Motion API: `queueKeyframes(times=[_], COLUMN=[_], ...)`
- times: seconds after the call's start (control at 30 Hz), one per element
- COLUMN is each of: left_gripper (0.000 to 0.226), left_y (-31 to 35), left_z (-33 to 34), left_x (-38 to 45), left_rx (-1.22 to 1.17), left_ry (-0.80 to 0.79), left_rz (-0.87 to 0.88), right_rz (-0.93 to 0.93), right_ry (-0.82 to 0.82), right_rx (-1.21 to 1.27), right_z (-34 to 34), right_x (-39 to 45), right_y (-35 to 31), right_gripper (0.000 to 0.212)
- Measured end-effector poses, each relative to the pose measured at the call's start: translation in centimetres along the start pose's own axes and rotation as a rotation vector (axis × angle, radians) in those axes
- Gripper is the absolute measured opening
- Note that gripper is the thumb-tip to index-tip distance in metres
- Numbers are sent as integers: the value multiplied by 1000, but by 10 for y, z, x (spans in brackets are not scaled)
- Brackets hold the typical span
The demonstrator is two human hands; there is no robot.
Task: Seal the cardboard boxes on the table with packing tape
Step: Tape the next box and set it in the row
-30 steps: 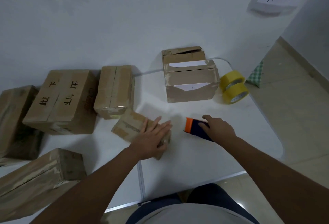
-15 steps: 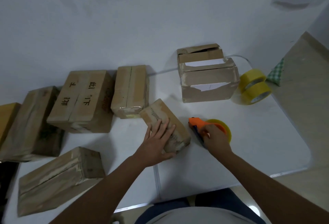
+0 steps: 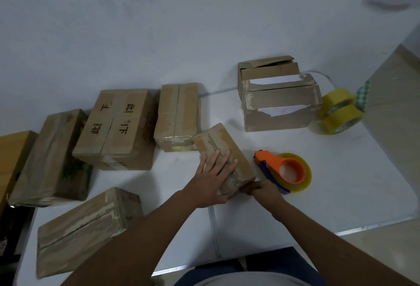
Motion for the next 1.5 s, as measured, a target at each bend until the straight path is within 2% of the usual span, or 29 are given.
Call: queueKeyframes(times=[0.17,0.27,0.37,0.47,0.5,0.6,0.7,0.83,0.93,1.03,1.17,1.27,1.33,1.4,1.47,1.5], left_gripper=[103,98,90,84,84,81,78,78,81,85,81,78,80,80,75,69], left_y=[-14,-12,-5,-2,-2,-3,0,3,2,2,8,11,12,15,23,28], left_z=[-3,2,8,14,16,21,20,16,11,7,4,0,-9,-23,-44,-55], left_x=[-7,-15,-17,-17,-17,-20,-23,-19,-12,-2,13,24,30,37,45,49], left_rx=[19,54,12,65,78,79,98,104,141,112,29,-13,-34,-83,-243,-365], left_ry=[4,78,83,100,106,110,87,57,62,77,85,70,3,-53,40,121], left_rz=[75,105,27,9,7,30,96,110,98,41,-62,-127,-145,-157,-203,-264], right_rz=[-74,-128,-159,-147,-119,-48,-52,-53,-72,-126,-185,-179,-146,-108,-127,-157], right_ry=[23,235,454,550,536,379,269,146,109,94,154,156,160,193,253,283], right_rx=[-92,-71,-100,-200,-216,-359,-554,-628,-644,-666,-556,-409,-252,-112,-70,-79], right_z=[-3,-17,-37,-49,-50,-50,-52,-54,-62,-77,-104,-122,-133,-144,-152,-154], right_x=[-7,-6,-1,16,22,34,43,47,45,41,33,24,18,12,6,2], right_y=[2,10,21,32,36,40,46,49,45,36,24,13,6,-1,-10,-15], right_gripper=[36,35,31,18,17,34,45,51,46,28,11,11,8,27,48,52])
Point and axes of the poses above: each hand's wrist, its own x-axis towards the middle knuckle, its own z-axis out of the palm, y = z × x, the point moved 3 cm from there along x, towards the middle knuckle, and after that the axes turned 7 degrees about y, right-handed, at the moved point
